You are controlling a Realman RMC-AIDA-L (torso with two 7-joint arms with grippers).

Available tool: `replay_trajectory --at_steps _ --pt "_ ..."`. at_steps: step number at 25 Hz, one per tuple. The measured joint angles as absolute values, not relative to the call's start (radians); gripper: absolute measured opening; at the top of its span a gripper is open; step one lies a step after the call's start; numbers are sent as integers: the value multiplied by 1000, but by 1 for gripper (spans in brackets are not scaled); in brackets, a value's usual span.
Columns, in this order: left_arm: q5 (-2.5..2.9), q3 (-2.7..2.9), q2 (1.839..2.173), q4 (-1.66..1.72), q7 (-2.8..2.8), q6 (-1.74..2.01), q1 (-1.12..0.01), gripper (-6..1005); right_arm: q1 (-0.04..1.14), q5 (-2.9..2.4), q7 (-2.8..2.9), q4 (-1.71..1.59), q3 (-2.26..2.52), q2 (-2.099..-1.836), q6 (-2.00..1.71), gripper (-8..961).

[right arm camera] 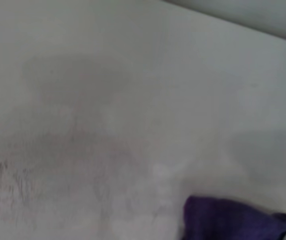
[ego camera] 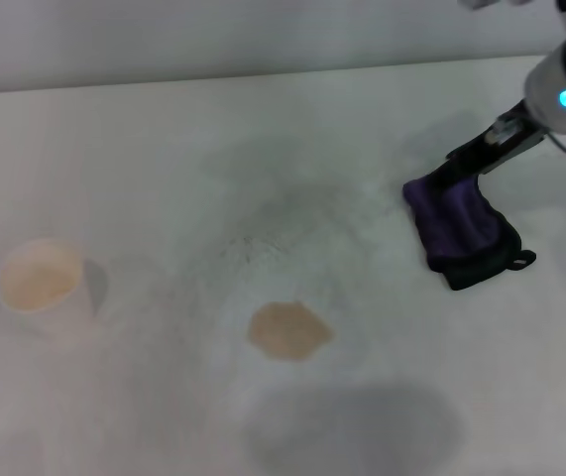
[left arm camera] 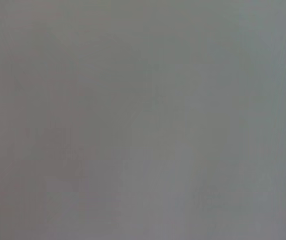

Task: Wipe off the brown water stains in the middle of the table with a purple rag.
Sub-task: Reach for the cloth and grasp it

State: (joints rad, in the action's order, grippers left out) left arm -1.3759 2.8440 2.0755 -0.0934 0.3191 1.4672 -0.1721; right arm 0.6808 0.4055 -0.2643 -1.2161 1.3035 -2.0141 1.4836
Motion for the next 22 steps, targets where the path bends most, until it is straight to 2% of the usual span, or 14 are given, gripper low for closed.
replay_trajectory --at_steps 6,11,16,22 --pt "-1371 2844 2077 -89 269 1469 -176 892 748 374 -225 -1064 1372 -2014 1412 822" --pt "-1357 2844 2077 -93 269 1481 -178 893 761 343 -216 -1008 1387 -2014 1383 807" --pt "-1356 2844 2077 -92 265 1485 -177 893 771 300 -198 -960 1401 -2015 1358 698" --pt "-1356 2844 2078 -86 261 1486 -175 893 779 298 -197 -934 1420 -2016 1332 687"
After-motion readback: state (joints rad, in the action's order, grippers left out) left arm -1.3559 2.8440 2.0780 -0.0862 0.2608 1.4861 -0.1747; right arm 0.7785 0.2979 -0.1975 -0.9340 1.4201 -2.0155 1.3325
